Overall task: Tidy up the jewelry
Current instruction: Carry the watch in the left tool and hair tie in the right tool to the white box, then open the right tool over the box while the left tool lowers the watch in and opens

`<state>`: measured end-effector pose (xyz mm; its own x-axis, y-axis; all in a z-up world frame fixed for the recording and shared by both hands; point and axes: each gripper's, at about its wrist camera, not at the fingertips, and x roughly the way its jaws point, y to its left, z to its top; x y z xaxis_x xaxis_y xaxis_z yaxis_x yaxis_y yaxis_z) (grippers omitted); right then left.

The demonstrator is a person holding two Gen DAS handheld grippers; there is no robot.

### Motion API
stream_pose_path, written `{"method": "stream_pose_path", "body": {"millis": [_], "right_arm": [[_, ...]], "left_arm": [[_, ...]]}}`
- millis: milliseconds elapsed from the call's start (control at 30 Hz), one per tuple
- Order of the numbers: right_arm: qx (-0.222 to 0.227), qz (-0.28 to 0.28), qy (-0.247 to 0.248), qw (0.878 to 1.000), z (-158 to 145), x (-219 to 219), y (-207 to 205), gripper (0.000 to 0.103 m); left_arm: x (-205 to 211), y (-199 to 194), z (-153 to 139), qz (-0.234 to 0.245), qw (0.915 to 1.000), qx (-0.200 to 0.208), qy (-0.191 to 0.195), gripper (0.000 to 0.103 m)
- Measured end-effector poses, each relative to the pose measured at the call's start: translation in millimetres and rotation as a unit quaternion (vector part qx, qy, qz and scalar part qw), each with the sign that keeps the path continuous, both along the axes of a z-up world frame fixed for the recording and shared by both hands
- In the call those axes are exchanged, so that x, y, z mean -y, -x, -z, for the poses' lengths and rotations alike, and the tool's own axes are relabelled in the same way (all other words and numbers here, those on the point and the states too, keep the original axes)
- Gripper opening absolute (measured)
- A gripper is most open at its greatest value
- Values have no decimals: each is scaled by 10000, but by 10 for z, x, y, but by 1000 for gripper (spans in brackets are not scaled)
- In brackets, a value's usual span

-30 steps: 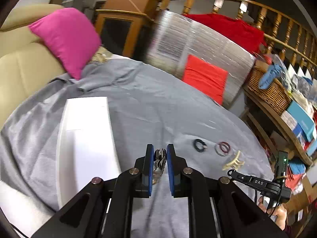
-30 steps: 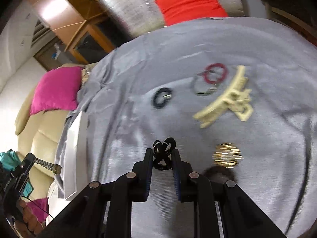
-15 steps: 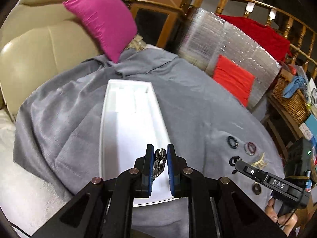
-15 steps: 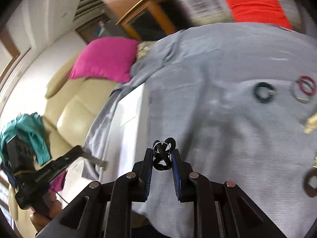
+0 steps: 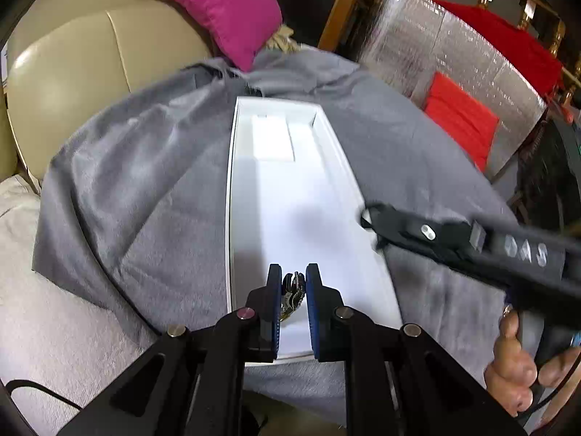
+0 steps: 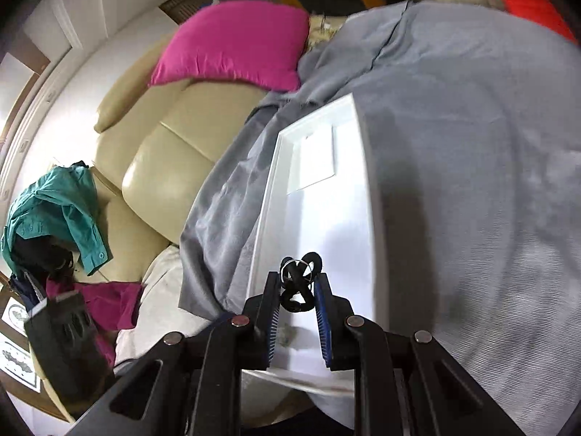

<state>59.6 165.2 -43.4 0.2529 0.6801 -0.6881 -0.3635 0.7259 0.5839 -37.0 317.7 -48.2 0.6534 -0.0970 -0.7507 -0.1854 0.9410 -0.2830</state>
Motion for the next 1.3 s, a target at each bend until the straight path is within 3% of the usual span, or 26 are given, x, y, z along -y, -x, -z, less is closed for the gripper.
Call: {"method": "stream_pose_path", "body": {"millis": [500,600,767,900,1067,1300], "right_arm": [[-628,21,832,9946,483,-390,-261,24],[-599,65,963,9935,520,-385,-275,23],[-524,222,1317,9897,532,-324,-265,19],[-669,307,1327,9884,548,-244,-230,19],[-636,326,1812,9808,572,-285,-70,19],[-1025,640,1648,9789,624,-88,59,18]], "left_arm": [[-100,-3,155,-96,9990,-404,-158,15],[-120,-18,215,-48,9987,-504,-1,16],[-95,-42,228,-15,9986,-521,-130,17],[-105,-51,235,-50,9982,-542,-251,17],[-120,-60,255,-99,9974,-580,-404,17],[-95,-80,274,20,9970,-590,-496,19]]}}
